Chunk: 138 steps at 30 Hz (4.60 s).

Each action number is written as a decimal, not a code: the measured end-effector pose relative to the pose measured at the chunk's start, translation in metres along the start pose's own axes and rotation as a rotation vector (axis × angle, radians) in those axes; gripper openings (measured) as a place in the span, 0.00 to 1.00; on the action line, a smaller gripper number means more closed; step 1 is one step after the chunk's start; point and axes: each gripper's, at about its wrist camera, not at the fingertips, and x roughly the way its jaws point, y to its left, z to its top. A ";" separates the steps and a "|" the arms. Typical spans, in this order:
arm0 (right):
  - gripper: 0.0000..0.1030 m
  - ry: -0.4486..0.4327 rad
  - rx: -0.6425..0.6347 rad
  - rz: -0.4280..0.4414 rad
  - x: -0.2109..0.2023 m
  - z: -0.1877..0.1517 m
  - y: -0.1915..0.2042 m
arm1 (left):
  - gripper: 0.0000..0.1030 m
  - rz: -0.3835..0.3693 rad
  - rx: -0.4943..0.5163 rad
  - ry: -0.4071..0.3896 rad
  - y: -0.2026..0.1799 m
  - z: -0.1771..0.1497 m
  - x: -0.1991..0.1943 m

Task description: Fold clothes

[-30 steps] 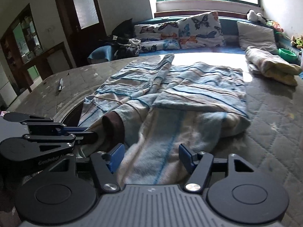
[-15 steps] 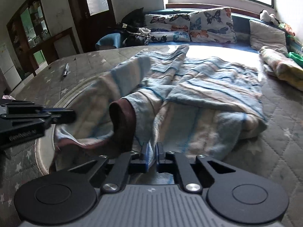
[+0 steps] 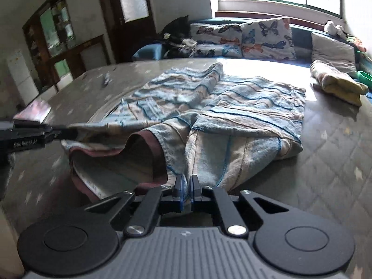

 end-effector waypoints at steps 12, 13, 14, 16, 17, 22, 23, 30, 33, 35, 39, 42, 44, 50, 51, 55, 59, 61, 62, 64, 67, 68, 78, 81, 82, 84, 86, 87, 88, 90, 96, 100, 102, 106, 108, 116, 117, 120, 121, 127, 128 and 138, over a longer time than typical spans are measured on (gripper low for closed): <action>0.16 0.110 -0.020 0.070 -0.039 -0.030 -0.002 | 0.07 -0.025 0.003 0.083 0.001 -0.038 -0.029; 0.18 0.098 -0.016 0.067 -0.041 -0.028 -0.003 | 0.08 -0.027 0.008 0.074 0.001 -0.036 -0.031; 0.18 0.087 -0.015 0.059 -0.041 -0.025 -0.005 | 0.09 -0.028 0.013 0.064 0.000 -0.034 -0.032; 0.22 0.066 -0.002 0.040 -0.041 -0.022 -0.010 | 0.23 -0.021 0.007 0.039 0.000 -0.026 -0.031; 0.25 0.057 0.013 0.031 -0.041 -0.021 -0.014 | 0.28 -0.016 0.002 0.025 0.001 -0.022 -0.031; 0.32 0.017 0.101 -0.036 -0.036 -0.017 -0.042 | 0.45 -0.015 -0.061 -0.023 0.015 -0.001 -0.025; 0.34 0.009 0.129 -0.054 -0.034 -0.017 -0.051 | 0.45 -0.018 -0.073 -0.028 0.018 0.002 -0.023; 0.42 -0.049 0.276 -0.161 -0.021 -0.013 -0.096 | 0.51 0.028 -0.123 -0.011 0.034 0.030 0.014; 0.43 -0.065 0.314 -0.183 -0.015 -0.011 -0.110 | 0.51 0.097 -0.126 0.032 0.041 0.038 0.048; 0.43 -0.072 0.327 -0.195 -0.009 -0.009 -0.116 | 0.50 0.121 -0.134 0.057 0.046 0.042 0.069; 0.43 -0.070 0.351 -0.200 0.001 -0.008 -0.125 | 0.43 0.128 -0.148 0.089 0.054 0.046 0.101; 0.43 -0.066 0.359 -0.192 0.010 -0.007 -0.128 | 0.22 0.115 -0.155 0.114 0.057 0.046 0.118; 0.43 -0.070 0.352 -0.194 0.014 -0.004 -0.128 | 0.11 0.117 -0.150 0.108 0.057 0.046 0.121; 0.37 -0.067 0.275 -0.228 0.033 0.011 -0.120 | 0.05 0.169 -0.131 0.079 0.054 0.042 0.117; 0.35 -0.066 0.257 -0.232 0.038 0.015 -0.118 | 0.04 0.185 -0.132 0.072 0.054 0.041 0.115; 0.35 -0.062 0.198 -0.230 0.060 0.033 -0.111 | 0.04 0.253 -0.158 0.051 0.058 0.036 0.107; 0.35 -0.065 0.148 -0.223 0.082 0.052 -0.103 | 0.04 0.300 -0.179 0.049 0.067 0.033 0.103; 0.36 -0.060 0.122 -0.223 0.090 0.060 -0.098 | 0.05 0.312 -0.177 0.051 0.071 0.033 0.101; 0.36 -0.056 0.122 -0.225 0.092 0.062 -0.096 | 0.05 0.307 -0.180 0.056 0.072 0.033 0.099; 0.36 -0.053 0.129 -0.231 0.090 0.065 -0.092 | 0.09 0.296 -0.187 0.062 0.074 0.032 0.096; 0.36 -0.076 0.122 -0.225 0.078 0.067 -0.082 | 0.18 0.289 -0.195 0.053 0.071 0.033 0.085; 0.36 -0.083 0.108 -0.208 0.073 0.068 -0.076 | 0.23 0.269 -0.194 0.044 0.068 0.033 0.080; 0.34 -0.050 -0.067 -0.029 0.073 0.081 0.000 | 0.53 0.024 -0.068 -0.007 -0.005 0.030 0.037; 0.31 -0.014 -0.117 -0.038 0.086 0.077 0.016 | 0.53 -0.017 -0.031 0.002 -0.022 0.025 0.036; 0.27 -0.005 -0.137 -0.051 0.089 0.075 0.020 | 0.53 -0.020 -0.016 0.005 -0.026 0.024 0.038; 0.20 0.008 -0.171 -0.078 0.092 0.071 0.025 | 0.52 -0.022 0.011 0.012 -0.032 0.021 0.041; 0.11 0.009 -0.176 -0.096 0.090 0.068 0.025 | 0.52 -0.024 0.029 0.016 -0.035 0.020 0.045; 0.07 0.002 -0.171 -0.100 0.087 0.067 0.024 | 0.52 -0.024 0.036 0.018 -0.036 0.019 0.047; 0.05 -0.008 -0.165 -0.105 0.082 0.066 0.022 | 0.52 -0.026 0.046 0.020 -0.037 0.020 0.049; 0.04 -0.033 -0.151 -0.115 0.071 0.064 0.019 | 0.51 -0.032 0.070 0.024 -0.040 0.021 0.055; 0.03 -0.111 -0.080 -0.154 0.030 0.055 -0.002 | 0.32 0.006 0.131 0.057 -0.046 0.018 0.077; 0.03 -0.156 -0.013 -0.194 0.004 0.043 -0.020 | 0.11 0.013 0.123 0.059 -0.042 0.014 0.077; 0.03 -0.177 0.035 -0.224 -0.009 0.035 -0.032 | 0.08 0.009 0.084 0.047 -0.035 0.016 0.070; 0.03 -0.209 0.131 -0.292 -0.034 0.014 -0.055 | 0.06 0.040 0.007 0.000 -0.015 0.022 0.049; 0.03 -0.219 0.174 -0.325 -0.046 0.001 -0.065 | 0.06 0.064 -0.035 -0.028 -0.001 0.024 0.034; 0.03 -0.212 0.290 -0.412 -0.072 -0.042 -0.090 | 0.05 0.224 -0.203 -0.100 0.060 0.006 -0.028; 0.03 -0.207 0.296 -0.413 -0.073 -0.045 -0.091 | 0.05 0.244 -0.222 -0.099 0.067 0.001 -0.034; 0.03 -0.196 0.305 -0.412 -0.072 -0.051 -0.093 | 0.05 0.306 -0.300 -0.077 0.086 -0.018 -0.047; 0.06 -0.193 0.308 -0.410 -0.071 -0.052 -0.093 | 0.05 0.323 -0.329 -0.069 0.092 -0.025 -0.051; 0.15 -0.176 0.337 -0.384 -0.055 -0.048 -0.098 | 0.05 0.397 -0.430 0.002 0.111 -0.059 -0.059; 0.19 -0.171 0.344 -0.375 -0.050 -0.047 -0.100 | 0.05 0.407 -0.447 0.015 0.113 -0.063 -0.059; 0.35 -0.146 0.361 -0.392 -0.010 -0.034 -0.117 | 0.09 0.368 -0.366 -0.013 0.103 -0.047 -0.060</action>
